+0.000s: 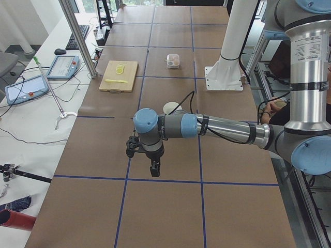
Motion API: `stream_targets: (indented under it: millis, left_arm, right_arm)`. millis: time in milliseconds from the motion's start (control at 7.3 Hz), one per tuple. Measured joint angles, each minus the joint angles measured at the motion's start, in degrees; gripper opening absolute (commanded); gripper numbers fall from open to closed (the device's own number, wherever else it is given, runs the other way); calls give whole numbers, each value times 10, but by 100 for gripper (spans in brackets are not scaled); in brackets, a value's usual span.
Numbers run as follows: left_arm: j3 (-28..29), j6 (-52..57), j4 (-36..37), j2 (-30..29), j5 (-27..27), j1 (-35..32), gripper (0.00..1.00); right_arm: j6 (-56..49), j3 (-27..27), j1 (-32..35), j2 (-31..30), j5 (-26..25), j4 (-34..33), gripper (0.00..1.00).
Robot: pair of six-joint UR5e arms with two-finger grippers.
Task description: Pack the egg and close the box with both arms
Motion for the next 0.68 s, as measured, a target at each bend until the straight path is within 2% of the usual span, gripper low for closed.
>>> stream_targets:
  millis: [685]
  left_arm:
    - [2,2,4,1,0,0,100]
  right_arm:
    - [-1,-7,0,0,-1,3,100]
